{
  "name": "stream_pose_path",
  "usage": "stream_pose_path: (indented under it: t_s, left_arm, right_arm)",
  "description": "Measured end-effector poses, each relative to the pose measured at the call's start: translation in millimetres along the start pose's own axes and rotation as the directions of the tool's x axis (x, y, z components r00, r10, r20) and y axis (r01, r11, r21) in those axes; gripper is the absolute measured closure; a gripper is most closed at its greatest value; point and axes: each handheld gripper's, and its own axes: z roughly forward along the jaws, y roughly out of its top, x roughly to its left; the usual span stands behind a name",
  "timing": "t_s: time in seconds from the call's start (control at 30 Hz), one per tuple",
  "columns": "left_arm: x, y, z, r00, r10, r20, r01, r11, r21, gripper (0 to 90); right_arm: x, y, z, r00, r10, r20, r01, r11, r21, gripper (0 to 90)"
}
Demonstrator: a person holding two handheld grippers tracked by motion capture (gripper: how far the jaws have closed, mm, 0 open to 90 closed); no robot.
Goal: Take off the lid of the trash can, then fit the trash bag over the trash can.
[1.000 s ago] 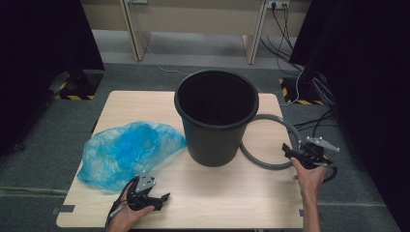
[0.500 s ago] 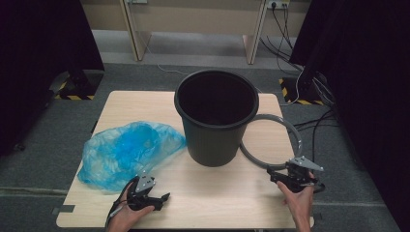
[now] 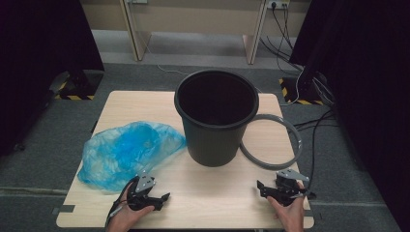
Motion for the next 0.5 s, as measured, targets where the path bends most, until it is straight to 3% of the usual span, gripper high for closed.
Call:
stream_pose_path:
  t_s: [0.33, 0.5]
  left_arm:
    - [0.0, 0.0, 0.0, 1.0000, 0.000, 0.000, 0.000, 1.0000, 0.000, 15.3]
    - [-0.1, 0.0, 0.0, 1.0000, 0.000, 0.000, 0.000, 1.0000, 0.000, 15.3]
  right_arm:
    - [7.2, -10.5, -3.7, 0.9998, -0.019, 0.001, 0.019, 1.000, 0.022, 16.2]
    - [7.7, -13.5, -1.9, 0.9985, -0.053, 0.017, 0.052, 0.998, 0.025, 16.0]
